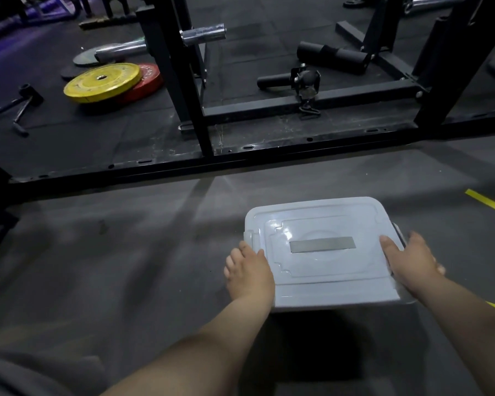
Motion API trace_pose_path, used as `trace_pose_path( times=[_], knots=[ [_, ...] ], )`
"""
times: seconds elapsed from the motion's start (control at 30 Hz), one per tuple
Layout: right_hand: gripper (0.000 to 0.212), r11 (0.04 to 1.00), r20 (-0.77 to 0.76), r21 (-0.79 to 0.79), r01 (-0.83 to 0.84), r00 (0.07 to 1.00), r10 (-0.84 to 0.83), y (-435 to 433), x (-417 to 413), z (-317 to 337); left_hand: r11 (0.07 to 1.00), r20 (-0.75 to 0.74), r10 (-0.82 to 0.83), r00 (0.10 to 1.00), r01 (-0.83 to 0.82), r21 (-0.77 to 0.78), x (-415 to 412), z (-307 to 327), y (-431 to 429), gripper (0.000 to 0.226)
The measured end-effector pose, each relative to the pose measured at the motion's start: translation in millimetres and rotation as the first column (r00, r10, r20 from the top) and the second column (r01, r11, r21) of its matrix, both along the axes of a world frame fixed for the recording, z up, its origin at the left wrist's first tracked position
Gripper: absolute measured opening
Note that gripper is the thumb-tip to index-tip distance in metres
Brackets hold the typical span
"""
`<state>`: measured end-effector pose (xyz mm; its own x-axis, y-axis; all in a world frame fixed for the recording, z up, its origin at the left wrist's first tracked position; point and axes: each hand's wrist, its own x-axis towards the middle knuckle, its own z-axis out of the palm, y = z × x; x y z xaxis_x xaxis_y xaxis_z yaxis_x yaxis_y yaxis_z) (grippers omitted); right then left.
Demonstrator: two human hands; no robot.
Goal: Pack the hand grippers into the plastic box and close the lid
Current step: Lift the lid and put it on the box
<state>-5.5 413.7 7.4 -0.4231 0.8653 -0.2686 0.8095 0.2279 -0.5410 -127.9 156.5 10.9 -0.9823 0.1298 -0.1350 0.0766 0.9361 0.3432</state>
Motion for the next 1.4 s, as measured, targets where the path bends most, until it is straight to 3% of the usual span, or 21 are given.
trace_pose_path(
  times=[0.13, 0.23, 0.33, 0.67, 0.83, 0.93, 1.07, 1.27, 1.4],
  knots=[
    [0.063, 0.99, -0.061, -0.143, 0.021, 0.998, -0.03, 3.7, 3.3, -5.5, 0.988, 0.001, -0.141, 0.99, 0.141, -0.061, -3.1, -2.7, 5.1, 0.062],
    [0.062, 0.998, -0.038, -0.054, 0.011, 0.999, -0.013, -1.6, 1.7, -4.8, 0.98, 0.013, -0.168, 0.986, 0.169, -0.109, -0.5, 3.2, 18.1, 0.069],
    [0.06, 1.0, -0.037, 0.006, 0.005, 0.999, -0.005, -6.0, 2.5, -3.2, 0.923, -0.043, -0.338, 0.94, 0.322, -0.211, 12.5, 0.6, 42.0, 0.07],
    [0.046, 0.999, -0.257, -0.003, 0.046, 0.965, -0.046, -7.1, 8.3, -3.8, 0.828, -0.07, -0.548, 0.833, 0.528, -0.189, 24.5, -6.3, 102.3, 0.072],
    [0.053, 0.989, -0.211, -0.118, 0.09, 0.971, -0.113, 1.6, 6.4, -9.8, 0.775, -0.081, -0.628, 0.774, 0.612, -0.155, 29.1, -5.5, 117.5, 0.068],
    [0.042, 0.996, -0.199, -0.059, 0.068, 0.977, -0.079, -0.2, 6.1, -11.4, 0.761, -0.097, -0.646, 0.757, 0.632, -0.147, 30.3, -5.0, 119.7, 0.066],
    [0.057, 0.996, -0.111, 0.071, 0.049, 0.993, -0.041, -4.9, 4.8, -14.2, 0.762, -0.106, -0.646, 0.756, 0.63, -0.149, 30.4, -5.8, 117.7, 0.065],
    [0.038, 0.988, -0.143, 0.156, 0.001, 0.989, 0.022, -5.7, 2.8, -11.0, 0.766, -0.107, -0.642, 0.76, 0.625, -0.153, 30.0, -7.8, 117.8, 0.066],
    [0.043, 0.988, -0.044, 0.155, -0.027, 0.998, 0.034, -9.2, 0.6, -8.8, 0.775, -0.108, -0.63, 0.769, 0.616, -0.138, 29.0, -9.4, 117.9, 0.067]
  ],
)
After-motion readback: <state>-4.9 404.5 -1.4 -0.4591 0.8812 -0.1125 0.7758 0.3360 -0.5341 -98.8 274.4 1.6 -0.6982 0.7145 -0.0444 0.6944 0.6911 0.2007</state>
